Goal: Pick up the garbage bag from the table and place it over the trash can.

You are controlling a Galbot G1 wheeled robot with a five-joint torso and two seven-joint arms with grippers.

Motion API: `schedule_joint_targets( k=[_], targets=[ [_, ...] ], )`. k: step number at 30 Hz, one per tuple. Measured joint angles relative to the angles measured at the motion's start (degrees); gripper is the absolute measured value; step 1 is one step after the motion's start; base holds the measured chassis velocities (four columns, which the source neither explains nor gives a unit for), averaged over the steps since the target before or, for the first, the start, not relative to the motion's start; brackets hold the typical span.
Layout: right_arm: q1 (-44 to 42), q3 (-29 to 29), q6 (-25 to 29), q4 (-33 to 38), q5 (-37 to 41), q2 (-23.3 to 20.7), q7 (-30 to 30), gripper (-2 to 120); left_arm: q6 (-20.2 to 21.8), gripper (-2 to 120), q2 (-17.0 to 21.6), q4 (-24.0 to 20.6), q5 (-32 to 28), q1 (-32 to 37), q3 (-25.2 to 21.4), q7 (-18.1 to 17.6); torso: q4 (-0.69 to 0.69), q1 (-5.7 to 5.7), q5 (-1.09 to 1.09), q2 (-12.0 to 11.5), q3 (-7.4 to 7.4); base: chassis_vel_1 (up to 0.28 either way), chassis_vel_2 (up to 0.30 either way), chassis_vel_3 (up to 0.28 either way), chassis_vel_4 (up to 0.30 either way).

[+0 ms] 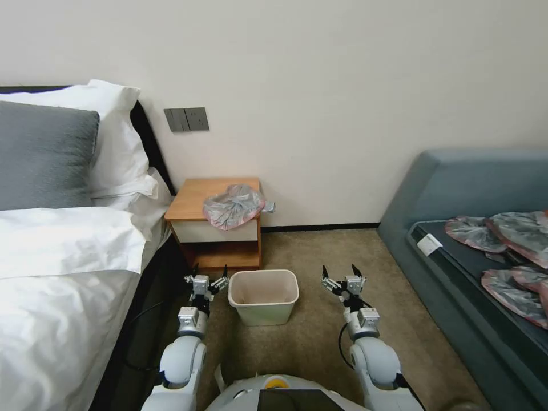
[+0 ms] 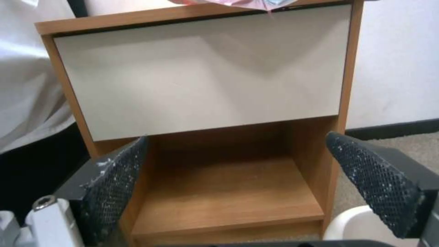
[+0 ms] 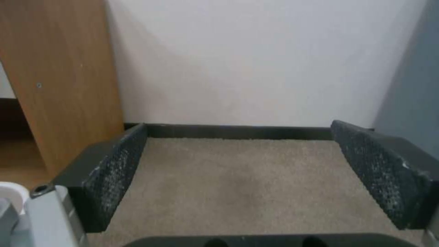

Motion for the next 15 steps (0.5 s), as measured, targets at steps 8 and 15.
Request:
schedule_joint_targets(
  k=[8, 15],
  targets=[
    [0.0, 0.0, 0.0, 0.0, 0.0, 0.0, 0.0, 100, 0.0, 99, 0.0, 0.0, 0.0, 0.0, 0.0, 0.0, 0.00, 0.00, 0.00, 0.0, 0.00, 0.000, 0.000, 0.000, 0.000],
    [0.0, 0.0, 0.0, 0.0, 0.0, 0.0, 0.0, 100, 0.0, 99, 0.0, 0.0, 0.0, 0.0, 0.0, 0.0, 0.00, 0.00, 0.00, 0.0, 0.00, 0.000, 0.000, 0.000, 0.000]
  ],
)
